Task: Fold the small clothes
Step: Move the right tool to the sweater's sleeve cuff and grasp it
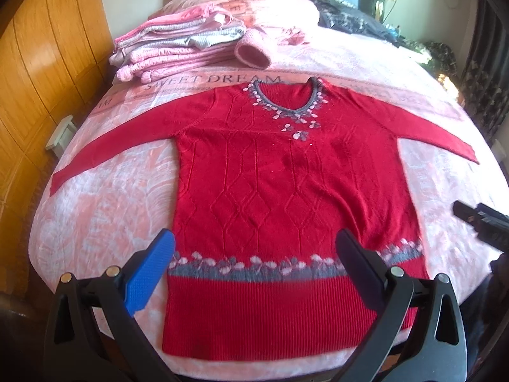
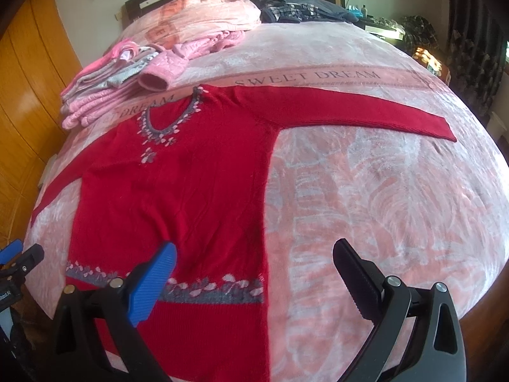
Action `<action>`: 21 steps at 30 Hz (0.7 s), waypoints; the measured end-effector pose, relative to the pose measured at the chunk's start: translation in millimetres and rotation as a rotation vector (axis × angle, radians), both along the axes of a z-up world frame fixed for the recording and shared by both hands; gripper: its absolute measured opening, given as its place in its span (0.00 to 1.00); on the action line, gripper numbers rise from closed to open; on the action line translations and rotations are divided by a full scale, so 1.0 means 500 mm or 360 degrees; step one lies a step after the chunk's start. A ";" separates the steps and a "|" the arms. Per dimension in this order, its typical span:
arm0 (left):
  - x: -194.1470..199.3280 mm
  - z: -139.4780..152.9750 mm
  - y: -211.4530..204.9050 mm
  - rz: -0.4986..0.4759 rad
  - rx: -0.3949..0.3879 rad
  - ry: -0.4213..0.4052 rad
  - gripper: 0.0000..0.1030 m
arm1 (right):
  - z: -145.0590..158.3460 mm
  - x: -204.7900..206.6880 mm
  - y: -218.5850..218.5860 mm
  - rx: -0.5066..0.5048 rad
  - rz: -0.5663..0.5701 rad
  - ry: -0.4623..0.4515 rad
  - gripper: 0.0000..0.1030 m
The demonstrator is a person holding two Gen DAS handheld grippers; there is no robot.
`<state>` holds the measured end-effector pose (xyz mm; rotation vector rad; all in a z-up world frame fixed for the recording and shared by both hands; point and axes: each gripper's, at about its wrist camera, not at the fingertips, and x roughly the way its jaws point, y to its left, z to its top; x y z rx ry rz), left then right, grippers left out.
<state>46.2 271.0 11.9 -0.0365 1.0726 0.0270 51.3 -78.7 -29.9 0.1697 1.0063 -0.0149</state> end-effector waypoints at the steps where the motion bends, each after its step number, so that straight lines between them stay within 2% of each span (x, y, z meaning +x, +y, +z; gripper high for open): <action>1: 0.013 -0.005 -0.002 0.0008 -0.0003 0.0009 0.97 | -0.002 0.018 -0.033 -0.0012 -0.0035 -0.0009 0.96; 4: 0.068 -0.022 -0.017 0.0063 -0.0069 0.0040 0.97 | -0.006 0.082 -0.141 -0.0041 -0.0129 -0.0038 0.96; 6: 0.110 -0.031 -0.033 0.0100 -0.0061 0.0038 0.97 | -0.015 0.145 -0.243 -0.0085 -0.0231 -0.0032 0.96; 12: 0.228 -0.058 -0.097 0.0123 -0.0056 0.0020 0.97 | -0.073 0.321 -0.546 -0.0198 -0.0461 0.0141 0.96; 16: 0.298 -0.084 -0.143 0.0113 -0.0073 0.0038 0.97 | -0.124 0.387 -0.701 -0.0066 -0.0530 0.0268 0.96; 21: 0.358 -0.109 -0.195 0.0085 -0.0068 0.0052 0.97 | -0.178 0.422 -0.818 0.0034 -0.0600 0.0361 0.95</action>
